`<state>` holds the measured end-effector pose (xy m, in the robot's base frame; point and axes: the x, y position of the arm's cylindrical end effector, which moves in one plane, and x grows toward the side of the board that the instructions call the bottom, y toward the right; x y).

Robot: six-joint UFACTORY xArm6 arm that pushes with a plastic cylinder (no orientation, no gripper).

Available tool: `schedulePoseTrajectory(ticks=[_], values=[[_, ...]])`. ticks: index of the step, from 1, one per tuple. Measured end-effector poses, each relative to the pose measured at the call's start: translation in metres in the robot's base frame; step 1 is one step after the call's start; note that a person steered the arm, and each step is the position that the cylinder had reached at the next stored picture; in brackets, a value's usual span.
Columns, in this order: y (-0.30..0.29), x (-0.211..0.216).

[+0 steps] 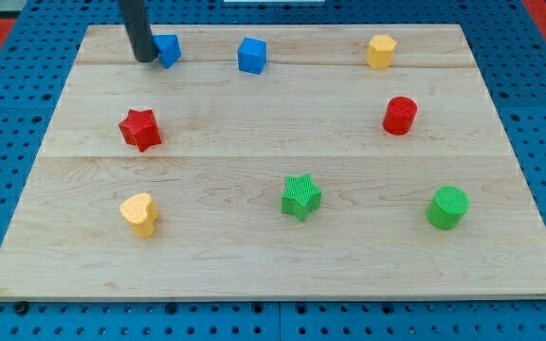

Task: Move the green star to the center

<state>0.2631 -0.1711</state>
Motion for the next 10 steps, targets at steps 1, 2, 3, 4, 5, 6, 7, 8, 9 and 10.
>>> schedulePoseTrajectory(ticks=[1,2,3,4,5,6,7,8,9,10], values=[[0.018,0.0],[0.018,0.004],[0.018,0.031],[0.025,0.06],[0.071,0.104],[0.096,0.106],[0.145,0.143],[0.215,0.204],[0.28,0.259],[0.271,0.285]])
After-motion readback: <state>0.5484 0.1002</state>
